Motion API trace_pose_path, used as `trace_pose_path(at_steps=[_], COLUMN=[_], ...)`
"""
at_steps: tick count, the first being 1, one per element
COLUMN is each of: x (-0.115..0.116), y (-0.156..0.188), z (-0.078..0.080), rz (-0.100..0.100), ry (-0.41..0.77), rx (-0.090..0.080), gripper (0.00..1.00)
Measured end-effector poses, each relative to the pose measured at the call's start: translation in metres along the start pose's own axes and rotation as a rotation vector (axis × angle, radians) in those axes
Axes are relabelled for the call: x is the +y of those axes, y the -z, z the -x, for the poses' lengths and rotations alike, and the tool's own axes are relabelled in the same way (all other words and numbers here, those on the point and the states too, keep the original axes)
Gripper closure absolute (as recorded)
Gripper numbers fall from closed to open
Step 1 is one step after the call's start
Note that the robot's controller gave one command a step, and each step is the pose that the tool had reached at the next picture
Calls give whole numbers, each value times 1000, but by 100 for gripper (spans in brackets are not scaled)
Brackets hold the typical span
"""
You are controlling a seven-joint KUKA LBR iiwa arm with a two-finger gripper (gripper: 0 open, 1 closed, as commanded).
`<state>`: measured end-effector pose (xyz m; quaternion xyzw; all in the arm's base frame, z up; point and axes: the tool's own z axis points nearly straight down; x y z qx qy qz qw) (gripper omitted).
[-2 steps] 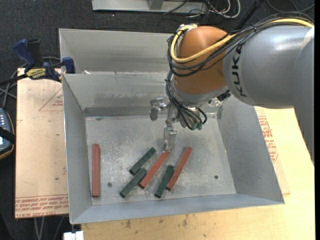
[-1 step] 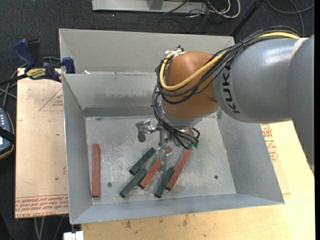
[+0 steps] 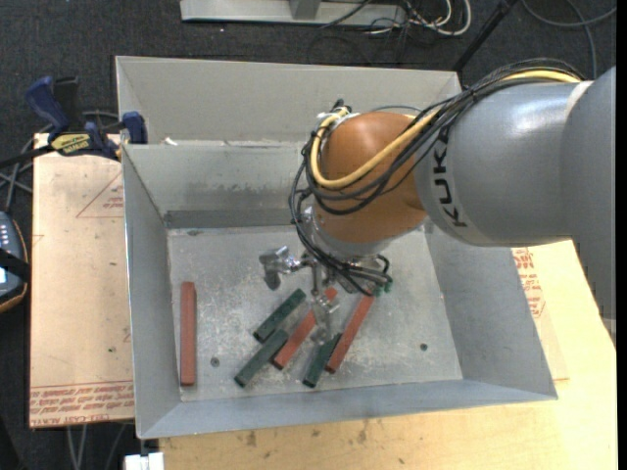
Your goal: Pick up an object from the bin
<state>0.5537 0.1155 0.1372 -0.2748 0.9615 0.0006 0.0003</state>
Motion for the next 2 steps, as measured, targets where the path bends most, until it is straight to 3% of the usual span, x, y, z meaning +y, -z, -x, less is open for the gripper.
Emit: trace_pose_path(at_steps=[1,2], x=[10,10], y=[-63,-81], z=[-4,2], rz=[-1,-7], ry=[165,239], rx=[-3,-7], gripper=[0,100])
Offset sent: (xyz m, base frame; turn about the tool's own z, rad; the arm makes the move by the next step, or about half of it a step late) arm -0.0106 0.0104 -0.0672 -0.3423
